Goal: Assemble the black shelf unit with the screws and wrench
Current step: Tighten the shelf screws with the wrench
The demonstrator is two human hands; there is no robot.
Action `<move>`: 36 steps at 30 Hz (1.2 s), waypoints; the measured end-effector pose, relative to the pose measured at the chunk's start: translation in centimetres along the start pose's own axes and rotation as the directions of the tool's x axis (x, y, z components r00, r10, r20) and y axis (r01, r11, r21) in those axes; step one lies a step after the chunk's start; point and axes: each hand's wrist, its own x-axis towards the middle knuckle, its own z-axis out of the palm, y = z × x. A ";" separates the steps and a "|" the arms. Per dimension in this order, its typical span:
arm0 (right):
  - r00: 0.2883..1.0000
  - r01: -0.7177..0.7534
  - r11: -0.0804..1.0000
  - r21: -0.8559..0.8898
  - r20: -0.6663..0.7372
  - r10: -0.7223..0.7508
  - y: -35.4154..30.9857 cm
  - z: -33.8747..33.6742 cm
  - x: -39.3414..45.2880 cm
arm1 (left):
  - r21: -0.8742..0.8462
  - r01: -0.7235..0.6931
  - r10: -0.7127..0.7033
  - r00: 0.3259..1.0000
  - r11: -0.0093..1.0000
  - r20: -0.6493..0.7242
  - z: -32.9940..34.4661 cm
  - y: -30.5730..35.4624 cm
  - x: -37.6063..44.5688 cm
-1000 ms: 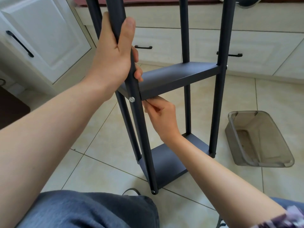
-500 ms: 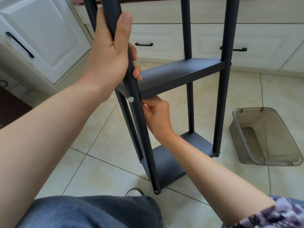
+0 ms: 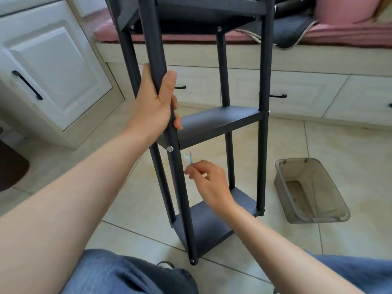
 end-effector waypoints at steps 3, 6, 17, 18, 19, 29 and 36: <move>0.999 0.002 0.998 -0.062 -0.047 -0.005 -1.4 -2.3 -1.4 | -0.004 0.003 -0.003 1.000 1.000 0.000 0.0 0.1 -0.2; 0.997 -0.010 0.998 -0.058 -0.081 0.005 -4.3 -5.0 -1.9 | 0.007 0.010 -0.010 1.000 1.000 0.000 0.2 0.5 -0.5; 0.962 -0.252 0.968 0.016 -0.100 0.253 -11.7 -10.7 -1.9 | 0.018 -0.026 0.025 0.997 0.999 0.071 2.0 3.6 -1.5; 0.964 -0.243 0.970 0.000 -0.115 0.241 -11.6 -10.5 -2.0 | 0.030 -0.035 0.032 0.996 0.999 0.079 2.3 3.8 -1.5; 0.969 -0.215 0.977 -0.011 -0.131 0.212 -11.9 -10.4 -1.9 | 0.061 -0.049 0.044 0.995 0.997 0.084 2.7 3.9 -1.4; 0.948 -0.201 0.938 0.282 -0.186 0.259 -13.5 -10.7 -0.2 | 0.290 -0.220 0.151 0.958 0.931 0.245 6.2 5.9 -0.3; 0.924 -0.149 0.912 0.382 -0.274 0.265 -12.4 -12.0 -0.2 | 0.355 -0.382 0.375 0.923 0.853 0.092 6.4 6.1 -0.5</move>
